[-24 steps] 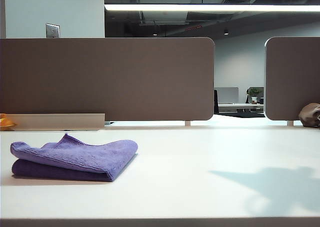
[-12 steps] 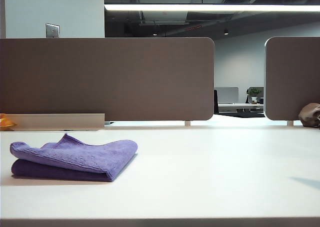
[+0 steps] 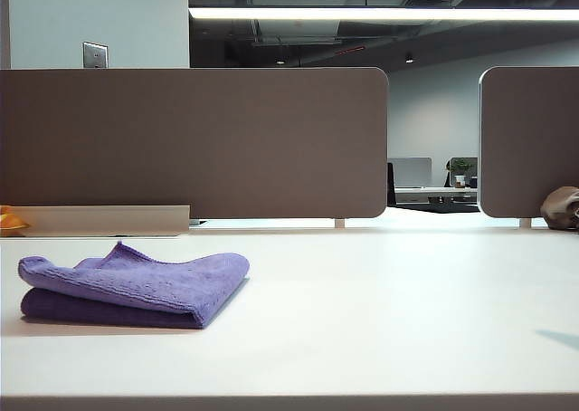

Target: Fold the bottom of the cloth upward, then fold it vertically to form a square shape.

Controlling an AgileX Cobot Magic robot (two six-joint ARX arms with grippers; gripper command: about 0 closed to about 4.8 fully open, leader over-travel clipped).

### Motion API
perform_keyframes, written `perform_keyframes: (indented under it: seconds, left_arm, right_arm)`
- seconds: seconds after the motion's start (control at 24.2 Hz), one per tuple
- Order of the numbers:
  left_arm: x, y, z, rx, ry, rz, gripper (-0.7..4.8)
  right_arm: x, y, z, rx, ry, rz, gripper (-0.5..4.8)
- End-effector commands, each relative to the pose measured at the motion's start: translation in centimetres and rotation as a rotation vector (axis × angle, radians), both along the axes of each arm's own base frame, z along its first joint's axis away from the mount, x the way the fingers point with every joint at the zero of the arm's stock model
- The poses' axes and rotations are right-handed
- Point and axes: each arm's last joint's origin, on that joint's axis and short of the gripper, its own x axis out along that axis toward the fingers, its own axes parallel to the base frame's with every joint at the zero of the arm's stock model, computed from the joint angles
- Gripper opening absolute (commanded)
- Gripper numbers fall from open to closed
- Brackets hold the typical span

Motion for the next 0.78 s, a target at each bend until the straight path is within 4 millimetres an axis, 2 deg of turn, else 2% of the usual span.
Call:
perform_keyframes:
  seconds: [0.04, 0.33, 0.74, 0.78]
  left_arm:
    - [0.9, 0.1, -0.7, 0.010, -0.041, -0.007, -0.05]
    - [2.8, 0.0, -3.8, -0.001, -0.074, -0.110, -0.06]
    - [3.8, 0.1, -6.8, -0.009, 0.000, -0.110, -0.06]
    - [4.1, 0.1, -7.6, -0.006, 0.004, -0.108, -0.05]
  right_arm:
    - [0.4, 0.4, -1.1, 0.041, -0.043, -0.005, -0.05]
    - [0.9, 1.0, -6.3, -0.018, 0.026, 0.035, -0.05]
    - [0.9, 1.0, -8.2, -0.067, 0.080, 0.034, -0.05]
    - [0.9, 1.0, -8.9, -0.080, 0.094, 0.034, -0.05]
